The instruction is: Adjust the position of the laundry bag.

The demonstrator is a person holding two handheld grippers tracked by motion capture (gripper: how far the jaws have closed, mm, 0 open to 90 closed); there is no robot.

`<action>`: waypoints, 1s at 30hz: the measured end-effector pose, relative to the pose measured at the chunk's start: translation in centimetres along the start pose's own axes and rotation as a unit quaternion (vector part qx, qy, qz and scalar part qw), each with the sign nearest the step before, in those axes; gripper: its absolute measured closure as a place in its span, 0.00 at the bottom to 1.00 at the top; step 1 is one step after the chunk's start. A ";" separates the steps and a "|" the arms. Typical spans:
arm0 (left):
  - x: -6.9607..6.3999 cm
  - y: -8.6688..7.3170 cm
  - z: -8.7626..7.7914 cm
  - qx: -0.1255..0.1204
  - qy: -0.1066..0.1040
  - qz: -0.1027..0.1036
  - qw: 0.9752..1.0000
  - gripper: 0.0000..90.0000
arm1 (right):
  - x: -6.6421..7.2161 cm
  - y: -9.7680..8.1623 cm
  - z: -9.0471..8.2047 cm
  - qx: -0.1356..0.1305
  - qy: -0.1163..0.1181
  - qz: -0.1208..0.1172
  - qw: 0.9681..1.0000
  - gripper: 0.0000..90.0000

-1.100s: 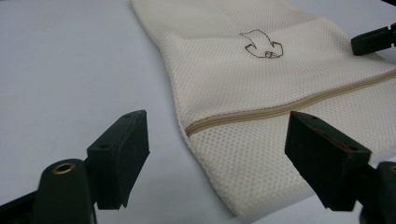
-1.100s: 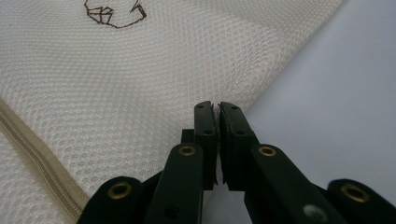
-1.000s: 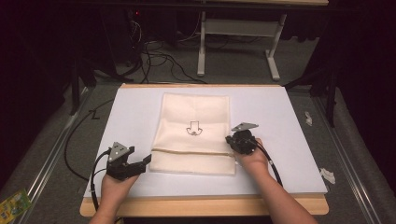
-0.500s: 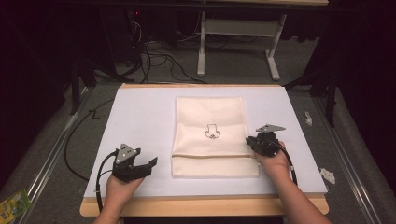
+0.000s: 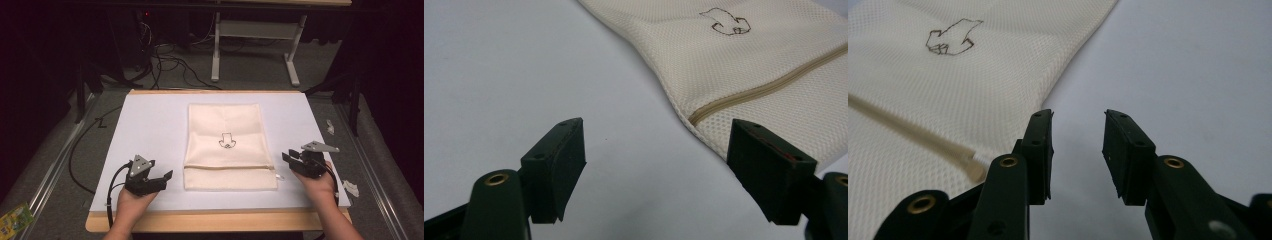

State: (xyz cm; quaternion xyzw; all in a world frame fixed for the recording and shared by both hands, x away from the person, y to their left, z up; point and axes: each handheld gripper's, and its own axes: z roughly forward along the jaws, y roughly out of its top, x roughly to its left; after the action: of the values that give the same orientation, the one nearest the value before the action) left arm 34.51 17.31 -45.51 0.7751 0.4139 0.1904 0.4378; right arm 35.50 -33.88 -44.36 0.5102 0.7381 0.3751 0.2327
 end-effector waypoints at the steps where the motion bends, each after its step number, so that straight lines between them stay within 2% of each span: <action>1: -0.2 0.0 0.0 -0.001 -0.001 0.001 1.000 0.27 | 0.1 -0.4 -0.5 -0.002 -0.001 -0.001 1.000 0.72; 6: -1.1 0.0 0.2 0.002 -0.012 0.009 1.000 0.29 | 0.5 -1.9 -2.9 -0.015 0.006 -0.015 1.000 0.72; 7: -1.5 0.0 0.5 0.010 -0.015 0.017 1.000 0.30 | 0.8 -2.2 -3.2 -0.016 0.010 -0.012 1.000 0.72; 8: -1.8 -0.1 0.8 0.014 -0.021 0.021 0.999 0.31 | 0.9 -2.4 -3.3 -0.017 0.014 -0.012 1.000 0.72; 11: -2.8 -0.1 1.6 0.027 -0.021 0.037 0.999 0.32 | 1.7 -2.8 -3.4 -0.013 0.033 -0.013 0.999 0.71; 13: -3.3 0.0 1.9 0.032 -0.027 0.043 0.998 0.34 | 2.0 -2.5 -3.6 -0.019 0.031 -0.025 0.999 0.71; 14: -3.6 0.0 2.1 0.032 -0.028 0.044 0.998 0.36 | 2.0 -2.5 -3.6 -0.022 0.033 -0.023 0.999 0.71; 16: -4.2 -0.1 2.6 0.040 -0.031 0.053 0.997 0.38 | 2.0 -2.5 -3.5 -0.023 0.037 -0.016 0.999 0.71; 18: -4.6 -0.1 2.8 0.041 -0.027 0.061 0.997 0.41 | 2.2 -2.8 -3.2 -0.013 0.040 -0.021 0.999 0.71; 20: -4.8 -0.1 3.1 0.041 -0.028 0.059 0.997 0.44 | 2.4 -3.1 -2.8 -0.005 0.046 -0.022 0.999 0.71; 22: -4.9 -0.2 3.4 0.048 -0.040 0.052 0.997 0.46 | 2.7 -3.2 -2.4 0.001 0.050 -0.021 0.999 0.71; 28: -5.0 -0.5 4.4 0.084 -0.061 0.060 0.993 0.66 | 3.6 -3.6 -1.0 0.023 0.064 -0.021 0.997 0.68; 30: -5.1 -0.5 4.6 0.084 -0.061 0.061 0.993 0.71 | 4.0 -3.8 -0.4 0.032 0.067 -0.029 0.997 0.68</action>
State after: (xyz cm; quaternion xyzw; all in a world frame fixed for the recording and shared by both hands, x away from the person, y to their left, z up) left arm 34.34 10.94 -48.06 0.8431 0.3529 0.1337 0.3830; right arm 31.56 -31.07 -46.94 0.4694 0.7783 0.3777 0.1768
